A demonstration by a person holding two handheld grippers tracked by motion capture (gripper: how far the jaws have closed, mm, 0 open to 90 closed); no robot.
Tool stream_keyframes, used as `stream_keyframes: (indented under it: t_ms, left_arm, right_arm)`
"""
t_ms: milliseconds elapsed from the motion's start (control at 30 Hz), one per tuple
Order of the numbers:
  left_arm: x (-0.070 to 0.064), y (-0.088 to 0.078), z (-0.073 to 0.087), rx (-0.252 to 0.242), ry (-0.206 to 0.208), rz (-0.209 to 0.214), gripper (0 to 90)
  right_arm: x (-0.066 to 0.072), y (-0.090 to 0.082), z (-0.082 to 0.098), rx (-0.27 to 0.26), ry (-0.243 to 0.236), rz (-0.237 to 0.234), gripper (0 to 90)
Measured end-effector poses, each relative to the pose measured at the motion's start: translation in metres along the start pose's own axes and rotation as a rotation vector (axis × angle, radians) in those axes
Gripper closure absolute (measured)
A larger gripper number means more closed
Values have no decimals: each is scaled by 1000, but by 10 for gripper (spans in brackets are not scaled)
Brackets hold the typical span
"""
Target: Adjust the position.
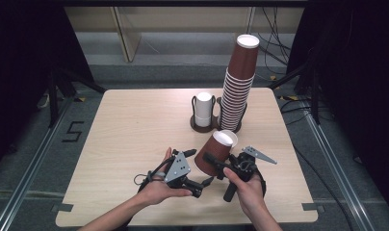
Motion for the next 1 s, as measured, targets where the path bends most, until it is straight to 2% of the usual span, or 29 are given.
stream_keyframes:
  t_ms: [33,67,167,233,367,400,433,533,567,700,733,767,833,967,1000]
  left_arm:
    - [0,2,0,-9,-9,8,0]
    - [0,2,0,-5,-24,12,0]
    - [0,6,0,-6,-25,19,0]
    - [1,8,0,-3,-24,21,0]
    - [2,10,2,-3,-48,29,0]
    - [2,10,3,6,-50,32,0]
    - [2,10,4,13,-46,35,0]
    - [3,11,5,18,-56,45,0]
    - [3,11,5,18,-63,47,0]
    - [2,13,6,0,-80,60,0]
    - [2,12,6,18,-89,59,2]
    - [3,12,6,21,-87,58,9]
    - [3,13,6,9,-89,59,21]
    - [3,10,5,28,-71,59,43]
    - [3,10,5,29,-66,58,49]
  right_arm:
    - [0,1,1,4,-2,5,179]
    - [0,1,2,9,-15,-13,179]
    - [1,3,5,21,-1,0,179]
    - [1,4,6,22,-16,4,179]
    - [2,4,6,25,-18,-5,179]
    - [5,3,7,34,13,-10,179]
    - [3,5,6,25,-19,-2,179]
    - [4,5,7,30,-22,-4,179]
    - [5,5,8,32,-7,-14,179]
    - [5,5,8,32,-26,-12,177]
    - [5,4,9,32,-24,-26,175]
    - [5,4,9,39,-29,-9,173]
    - [5,5,9,35,-27,-18,166]
    - [5,5,9,43,-22,-17,151]
    - [6,6,8,41,-25,-30,148]
Point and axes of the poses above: each handheld gripper's, and its own axes: y roughly forward along the jaws, z roughly out of its underside, x roughly to its left, the point moved 3 cm from there along y, roughly forward along the jaws, and after that the axes turned 12 degrees about y, right-handed, at the moved point
